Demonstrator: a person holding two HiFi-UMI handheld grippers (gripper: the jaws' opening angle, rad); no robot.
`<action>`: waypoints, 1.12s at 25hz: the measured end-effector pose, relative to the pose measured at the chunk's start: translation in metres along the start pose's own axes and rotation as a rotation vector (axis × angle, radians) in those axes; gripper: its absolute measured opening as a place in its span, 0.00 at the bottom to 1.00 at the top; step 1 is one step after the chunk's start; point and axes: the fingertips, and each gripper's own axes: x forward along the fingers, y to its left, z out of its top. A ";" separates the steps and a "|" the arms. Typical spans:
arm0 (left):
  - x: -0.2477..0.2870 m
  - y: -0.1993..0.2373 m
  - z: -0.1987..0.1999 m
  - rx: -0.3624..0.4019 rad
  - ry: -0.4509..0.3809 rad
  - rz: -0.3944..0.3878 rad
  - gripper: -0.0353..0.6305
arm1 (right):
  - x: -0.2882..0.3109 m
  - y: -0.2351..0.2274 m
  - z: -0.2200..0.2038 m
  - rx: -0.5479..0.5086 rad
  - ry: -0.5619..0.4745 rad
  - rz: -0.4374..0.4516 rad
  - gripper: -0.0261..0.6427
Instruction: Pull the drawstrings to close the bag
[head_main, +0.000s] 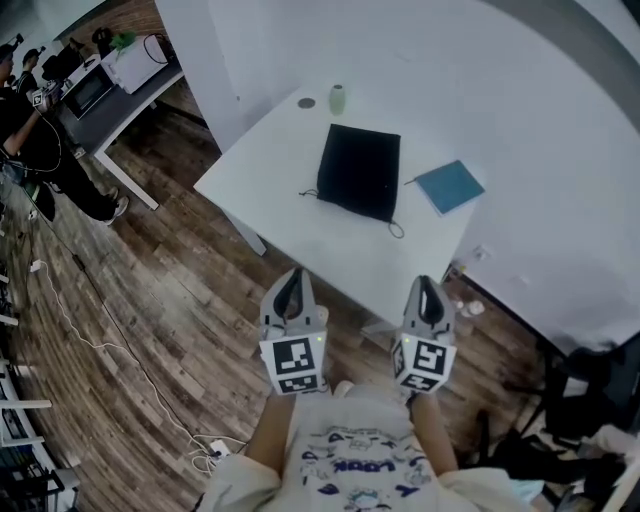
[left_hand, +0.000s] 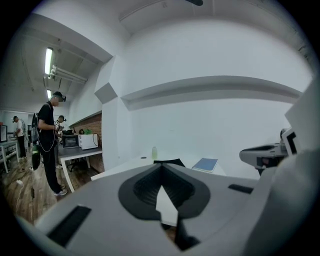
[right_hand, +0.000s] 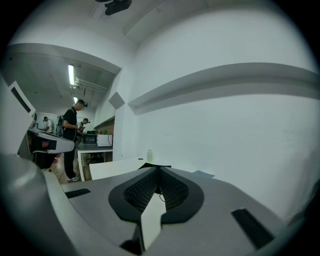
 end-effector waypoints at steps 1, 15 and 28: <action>0.010 0.003 0.000 0.001 0.006 -0.005 0.05 | 0.009 0.001 0.000 -0.005 0.005 -0.002 0.04; 0.167 0.048 -0.009 0.100 0.166 -0.192 0.05 | 0.135 -0.001 -0.017 0.016 0.180 -0.137 0.04; 0.240 0.058 -0.082 0.223 0.403 -0.389 0.05 | 0.178 -0.006 -0.070 0.054 0.395 -0.168 0.17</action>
